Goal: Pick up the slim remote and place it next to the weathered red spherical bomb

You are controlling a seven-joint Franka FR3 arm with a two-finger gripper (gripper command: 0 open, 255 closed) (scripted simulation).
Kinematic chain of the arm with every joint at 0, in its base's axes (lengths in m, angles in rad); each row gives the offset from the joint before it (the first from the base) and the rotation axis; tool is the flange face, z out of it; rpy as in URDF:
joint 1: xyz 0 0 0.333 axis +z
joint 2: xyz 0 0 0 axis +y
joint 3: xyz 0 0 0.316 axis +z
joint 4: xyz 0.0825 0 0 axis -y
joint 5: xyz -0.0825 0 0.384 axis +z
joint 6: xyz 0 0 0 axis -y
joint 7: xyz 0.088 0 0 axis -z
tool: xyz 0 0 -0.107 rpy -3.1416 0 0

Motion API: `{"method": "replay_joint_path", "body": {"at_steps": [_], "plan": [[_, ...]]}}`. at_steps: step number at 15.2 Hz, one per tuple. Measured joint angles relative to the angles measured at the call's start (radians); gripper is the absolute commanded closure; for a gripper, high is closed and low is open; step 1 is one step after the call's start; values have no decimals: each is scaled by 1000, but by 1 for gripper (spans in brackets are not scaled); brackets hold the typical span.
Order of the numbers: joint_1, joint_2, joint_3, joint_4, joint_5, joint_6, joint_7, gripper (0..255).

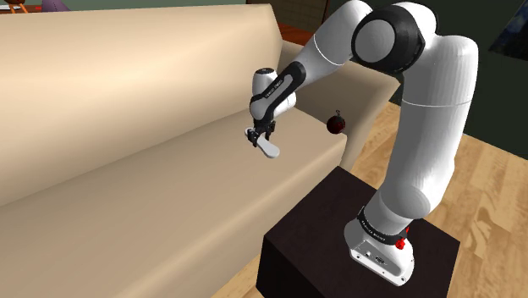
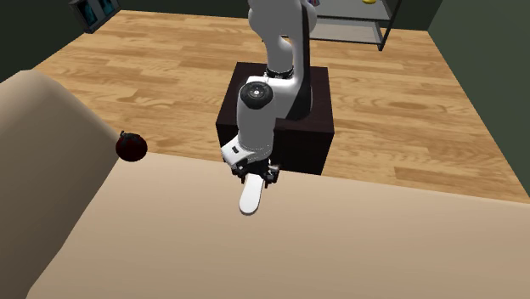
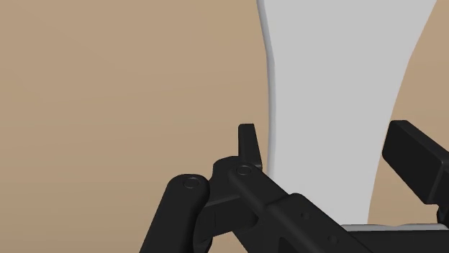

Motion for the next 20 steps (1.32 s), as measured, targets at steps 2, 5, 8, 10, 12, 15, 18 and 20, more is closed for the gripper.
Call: {"method": "replay_joint_path", "body": {"at_steps": [2,5,8,10,12,15,18,20], "plan": [[0,-18,0,6,1,-24,-1,255],[-2,-54,0,3,2,-58,-5,255],[0,-85,1,6,2,-91,-5,255],[0,-106,1,11,3,-117,-6,255],[0,-123,1,16,3,-138,-8,255],[0,-153,1,23,4,-176,-9,255],[0,-177,1,33,5,-210,-11,255],[-1,-194,1,40,5,-234,-14,255]]}}
